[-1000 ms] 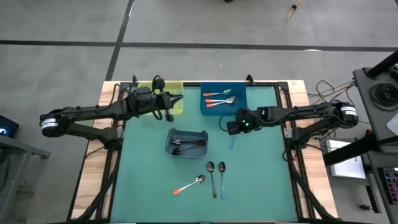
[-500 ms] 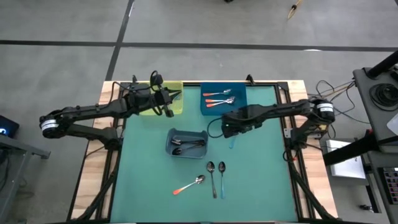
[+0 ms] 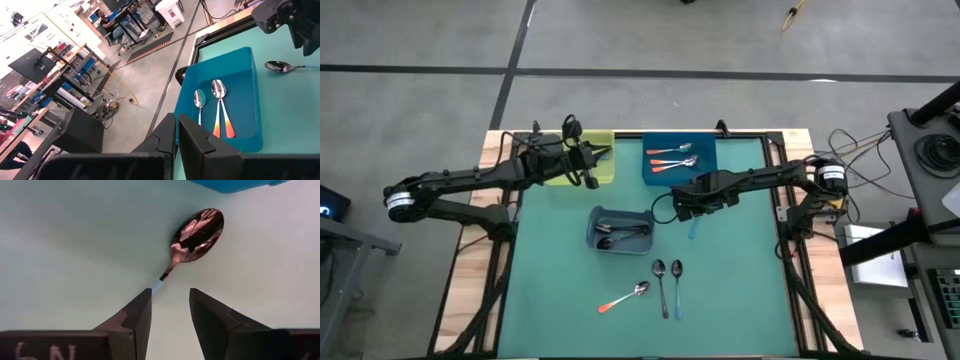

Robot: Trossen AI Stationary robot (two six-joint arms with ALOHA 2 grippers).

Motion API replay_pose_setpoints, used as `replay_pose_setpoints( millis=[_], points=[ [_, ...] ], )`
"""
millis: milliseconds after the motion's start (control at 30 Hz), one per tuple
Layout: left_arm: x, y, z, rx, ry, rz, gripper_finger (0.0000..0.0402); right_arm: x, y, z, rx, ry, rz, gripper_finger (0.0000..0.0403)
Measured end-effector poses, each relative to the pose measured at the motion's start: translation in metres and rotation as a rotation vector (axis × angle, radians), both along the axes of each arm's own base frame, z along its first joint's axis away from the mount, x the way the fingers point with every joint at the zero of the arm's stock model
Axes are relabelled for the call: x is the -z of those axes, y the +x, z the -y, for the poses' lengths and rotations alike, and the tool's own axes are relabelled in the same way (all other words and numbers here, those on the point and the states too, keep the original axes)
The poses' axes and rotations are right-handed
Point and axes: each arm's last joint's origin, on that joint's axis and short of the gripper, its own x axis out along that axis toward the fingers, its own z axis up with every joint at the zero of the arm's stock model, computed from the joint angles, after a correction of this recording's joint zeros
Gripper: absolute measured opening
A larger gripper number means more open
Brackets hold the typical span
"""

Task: Sort silverware by color (type)
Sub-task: Put the blue spoon into the green bin

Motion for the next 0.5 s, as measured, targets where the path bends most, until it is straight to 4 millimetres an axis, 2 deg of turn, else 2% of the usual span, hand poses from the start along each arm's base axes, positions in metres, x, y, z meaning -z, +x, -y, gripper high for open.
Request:
replay_pose_setpoints(
  millis=[267, 500],
  points=[
    [0.001, 0.000, 0.000, -0.001, -0.004, -0.001, 0.0002, 0.019, 0.002, 0.001, 0.030, 0.001, 0.054, 0.0149],
    [0.002, 0.001, -0.001, -0.002, -0.008, -0.005, 0.0002, 0.028, 0.002, 0.002, 0.036, 0.005, 0.023, 0.0143]
  ],
)
